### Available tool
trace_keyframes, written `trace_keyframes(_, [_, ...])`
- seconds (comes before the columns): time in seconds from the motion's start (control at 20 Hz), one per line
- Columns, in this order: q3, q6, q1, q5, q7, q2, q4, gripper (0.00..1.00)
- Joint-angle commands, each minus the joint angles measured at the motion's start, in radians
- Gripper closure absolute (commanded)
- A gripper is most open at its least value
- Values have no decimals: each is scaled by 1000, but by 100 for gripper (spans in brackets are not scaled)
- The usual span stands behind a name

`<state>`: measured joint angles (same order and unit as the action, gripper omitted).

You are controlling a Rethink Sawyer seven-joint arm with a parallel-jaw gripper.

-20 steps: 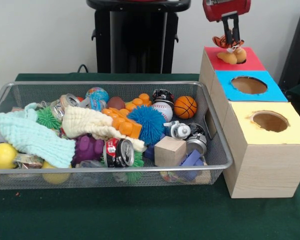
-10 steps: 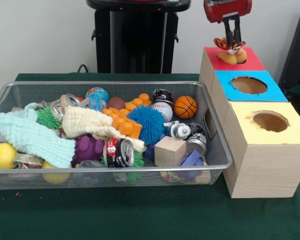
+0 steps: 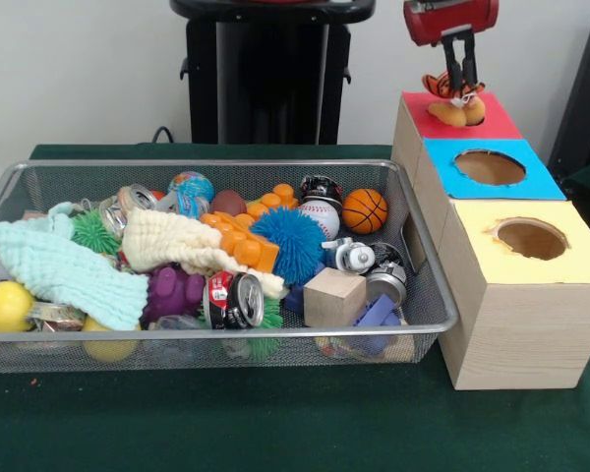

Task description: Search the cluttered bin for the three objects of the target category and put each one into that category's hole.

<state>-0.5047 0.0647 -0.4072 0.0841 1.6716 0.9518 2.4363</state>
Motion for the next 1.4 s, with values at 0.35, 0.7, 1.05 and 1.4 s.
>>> trace_keyframes(0.35, [73,-158,50,-6,169,-148,-131,100])
trace_keyframes(0.7, [124,-158,81,-10,127,-230,-166,100])
trace_keyframes(1.05, [165,-141,97,-16,120,-257,-180,100])
trace_keyframes(1.4, [239,-156,136,-33,92,-325,-228,100])
